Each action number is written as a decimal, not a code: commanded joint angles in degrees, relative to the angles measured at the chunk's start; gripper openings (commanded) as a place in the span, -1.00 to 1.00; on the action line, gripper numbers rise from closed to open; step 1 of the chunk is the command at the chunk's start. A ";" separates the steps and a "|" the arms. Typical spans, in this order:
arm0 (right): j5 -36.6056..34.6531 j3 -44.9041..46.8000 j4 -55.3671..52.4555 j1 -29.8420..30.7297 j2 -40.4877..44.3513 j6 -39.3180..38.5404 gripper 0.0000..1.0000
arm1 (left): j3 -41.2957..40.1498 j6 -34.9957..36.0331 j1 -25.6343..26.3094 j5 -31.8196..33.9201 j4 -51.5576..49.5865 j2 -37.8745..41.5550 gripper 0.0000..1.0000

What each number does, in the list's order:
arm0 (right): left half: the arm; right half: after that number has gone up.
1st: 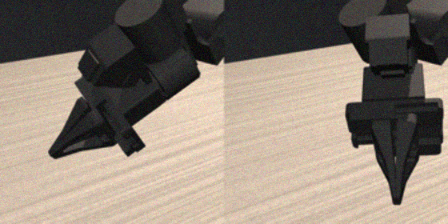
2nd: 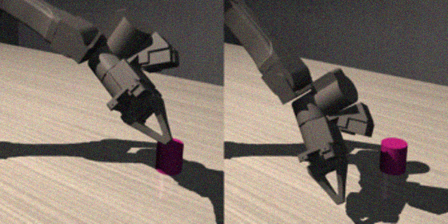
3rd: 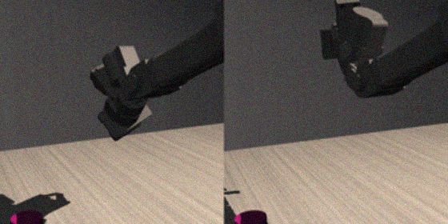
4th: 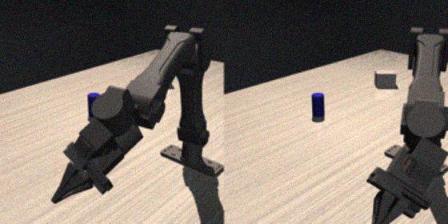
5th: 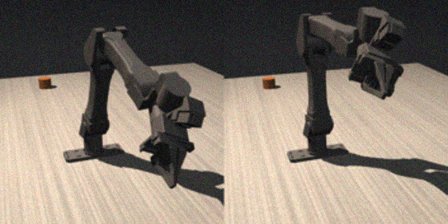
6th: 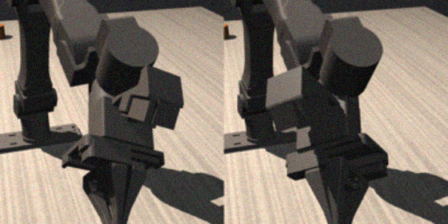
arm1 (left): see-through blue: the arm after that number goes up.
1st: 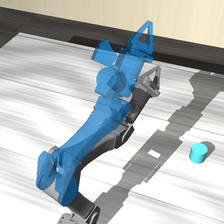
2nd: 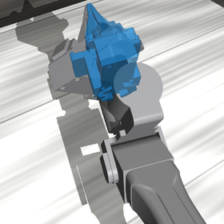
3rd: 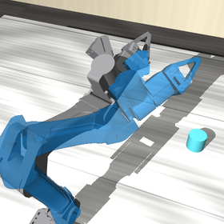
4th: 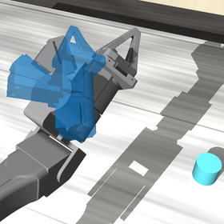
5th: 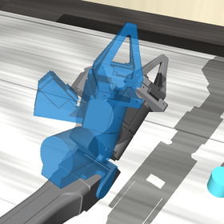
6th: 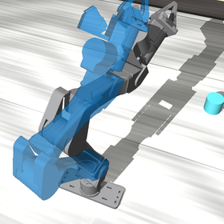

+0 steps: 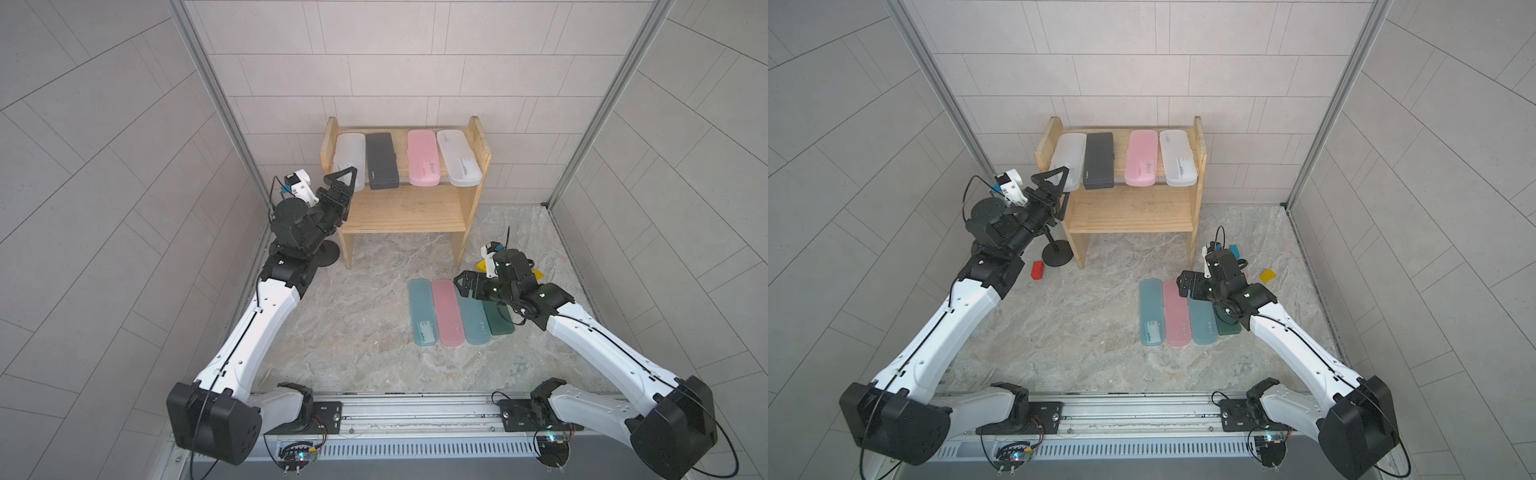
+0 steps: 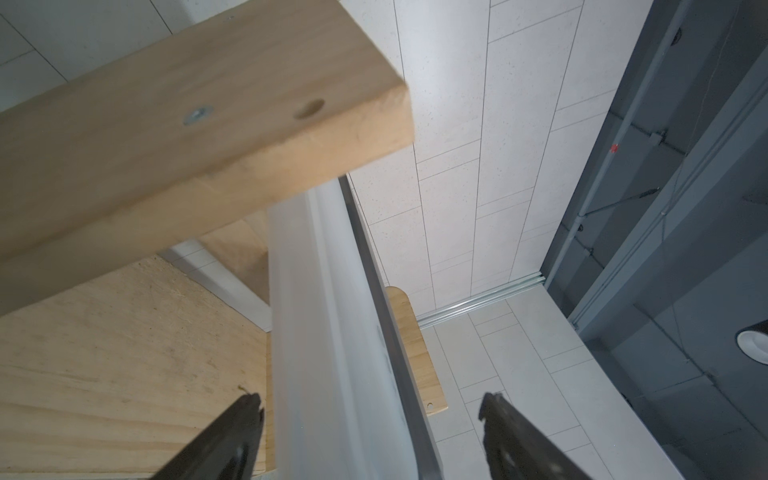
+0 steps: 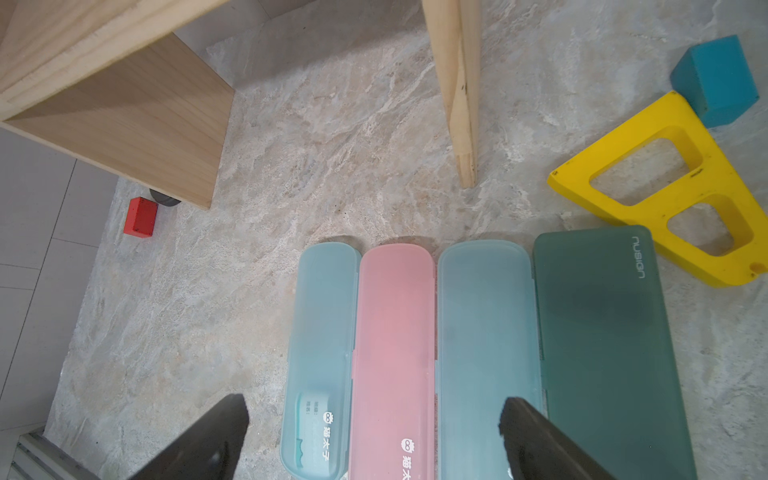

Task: Remove the pencil cases from the shelf
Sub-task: Pick up the pencil case from the shelf.

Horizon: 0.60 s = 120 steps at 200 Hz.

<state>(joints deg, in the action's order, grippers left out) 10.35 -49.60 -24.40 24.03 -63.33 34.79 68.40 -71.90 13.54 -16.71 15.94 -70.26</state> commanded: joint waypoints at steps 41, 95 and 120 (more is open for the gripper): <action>0.75 -1.46 -2.79 -0.78 0.95 -1.53 1.00 | 2.02 0.78 -0.85 0.30 1.49 -0.11 0.30; -0.85 -2.77 -5.74 -0.93 2.33 -3.28 1.00 | 0.75 0.09 -2.00 -0.51 1.75 0.47 -0.37; -0.84 -4.44 -7.76 -0.93 2.78 -3.58 1.00 | -0.27 -0.75 -2.37 -0.74 3.18 1.13 -0.63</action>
<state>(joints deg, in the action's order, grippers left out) 10.72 -51.68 -29.12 23.29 -62.04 32.56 68.82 -72.23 11.79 -16.80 16.32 -70.91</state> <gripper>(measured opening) 0.997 0.227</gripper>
